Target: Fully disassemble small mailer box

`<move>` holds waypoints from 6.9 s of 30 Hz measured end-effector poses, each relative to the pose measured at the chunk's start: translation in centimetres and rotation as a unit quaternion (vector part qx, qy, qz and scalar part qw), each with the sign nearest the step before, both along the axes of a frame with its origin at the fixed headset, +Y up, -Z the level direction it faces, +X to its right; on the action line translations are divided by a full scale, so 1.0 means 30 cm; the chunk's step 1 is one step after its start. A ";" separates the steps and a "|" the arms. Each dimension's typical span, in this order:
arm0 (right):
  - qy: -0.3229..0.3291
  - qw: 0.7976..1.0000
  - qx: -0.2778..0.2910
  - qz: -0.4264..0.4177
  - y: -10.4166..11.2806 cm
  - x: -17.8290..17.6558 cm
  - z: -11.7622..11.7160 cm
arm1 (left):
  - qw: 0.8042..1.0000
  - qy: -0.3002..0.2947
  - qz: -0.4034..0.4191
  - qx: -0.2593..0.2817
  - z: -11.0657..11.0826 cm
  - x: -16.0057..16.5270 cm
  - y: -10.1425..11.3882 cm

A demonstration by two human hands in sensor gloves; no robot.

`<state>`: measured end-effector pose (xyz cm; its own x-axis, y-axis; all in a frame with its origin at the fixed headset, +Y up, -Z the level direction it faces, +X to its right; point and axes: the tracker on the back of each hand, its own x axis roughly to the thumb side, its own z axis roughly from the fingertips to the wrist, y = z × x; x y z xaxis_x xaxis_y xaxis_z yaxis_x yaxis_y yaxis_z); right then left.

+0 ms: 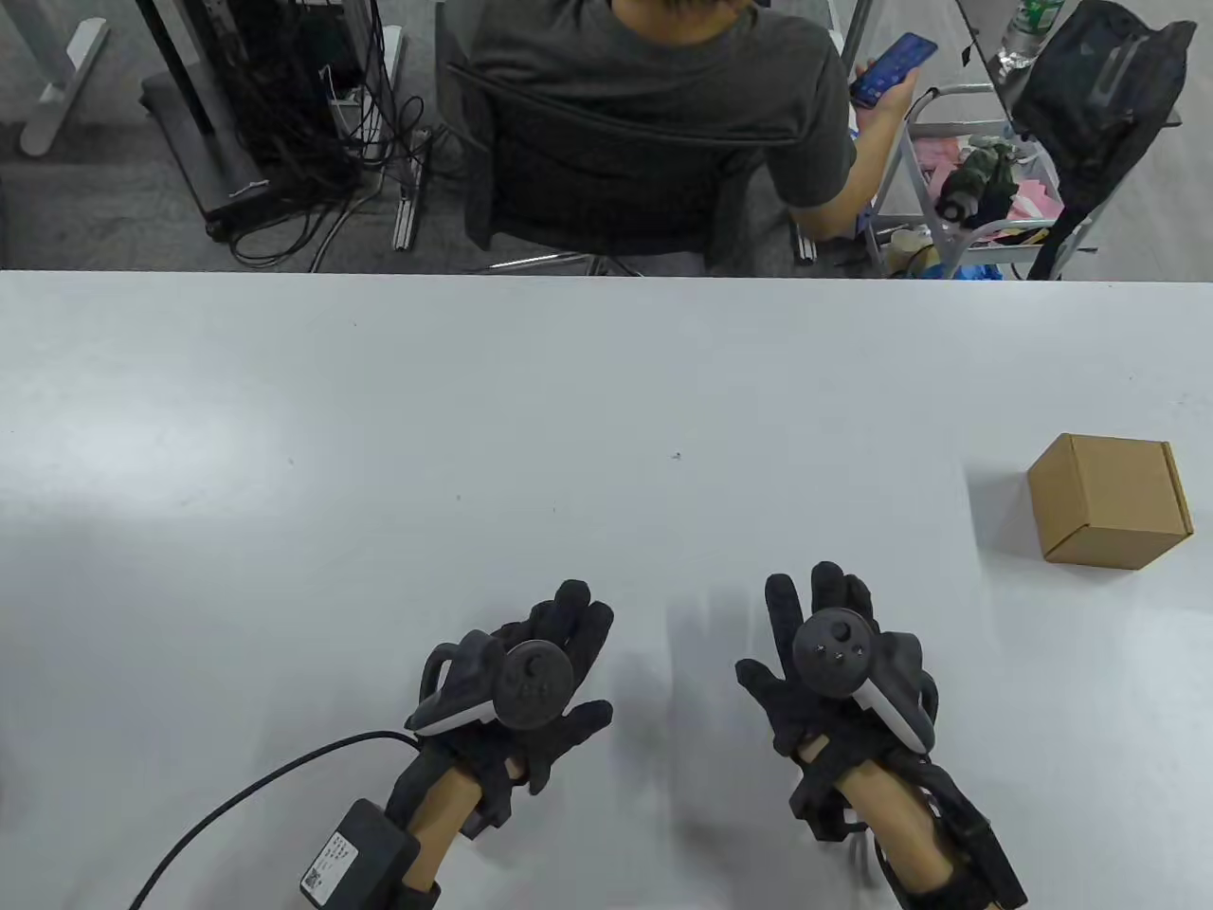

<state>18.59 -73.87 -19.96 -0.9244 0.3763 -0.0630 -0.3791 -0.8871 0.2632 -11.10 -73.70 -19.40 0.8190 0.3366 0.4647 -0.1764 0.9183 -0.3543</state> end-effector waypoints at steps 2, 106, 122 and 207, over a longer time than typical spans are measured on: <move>0.003 1.000 -0.001 0.001 -0.004 -0.003 0.000 | 1.000 0.001 0.000 -0.003 0.000 -0.001 0.000; -0.339 0.939 -0.018 0.056 0.010 0.668 -0.110 | 1.000 -0.011 -0.022 0.004 0.009 0.041 0.011; -0.334 0.934 -0.018 0.129 0.090 0.785 -0.261 | 1.000 -0.009 -0.022 -0.001 0.009 0.027 0.007; -0.186 0.979 0.008 0.079 0.191 -0.095 0.002 | 0.998 -0.034 -0.057 -0.002 0.035 0.044 -0.010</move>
